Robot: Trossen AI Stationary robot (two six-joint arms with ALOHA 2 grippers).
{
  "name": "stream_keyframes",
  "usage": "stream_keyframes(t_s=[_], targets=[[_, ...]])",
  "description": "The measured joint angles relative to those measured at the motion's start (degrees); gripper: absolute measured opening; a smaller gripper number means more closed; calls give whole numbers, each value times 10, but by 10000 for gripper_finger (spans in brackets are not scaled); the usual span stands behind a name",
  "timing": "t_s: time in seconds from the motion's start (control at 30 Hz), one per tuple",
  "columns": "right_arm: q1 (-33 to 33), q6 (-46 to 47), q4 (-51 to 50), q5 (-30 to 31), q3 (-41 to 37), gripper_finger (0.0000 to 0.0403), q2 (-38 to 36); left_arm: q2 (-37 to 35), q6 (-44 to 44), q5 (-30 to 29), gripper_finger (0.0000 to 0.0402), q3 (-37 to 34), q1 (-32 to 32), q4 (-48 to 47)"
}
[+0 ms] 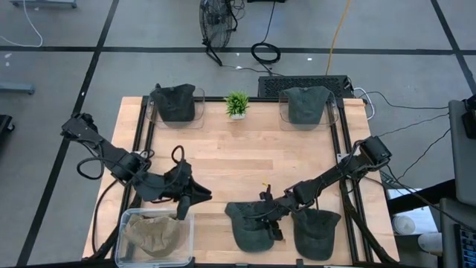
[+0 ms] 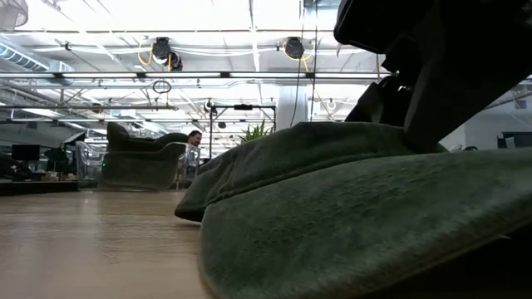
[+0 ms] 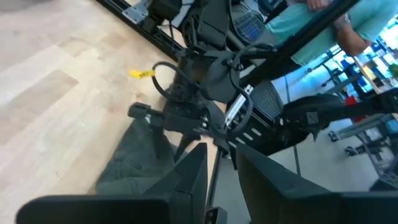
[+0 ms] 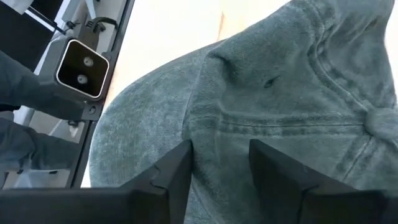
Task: Pick & Place hat
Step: Put the green cap into the right transparent bin
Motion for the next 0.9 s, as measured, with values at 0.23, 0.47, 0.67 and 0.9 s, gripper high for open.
stream_keyframes(t_s=[0.23,0.47,0.67,0.9], targets=[[0,8,-1,-1,0,108,0,0,7,-11,93,0,-3,0],[-1,47,3,2,0,50,0,0,16,-11,93,0,-3,-1],[-2,47,4,14,-1,9,-5,0,31,-11,93,0,-3,-5],[-17,16,-22,34,-1,3,-46,0,47,-11,93,0,-2,-6]])
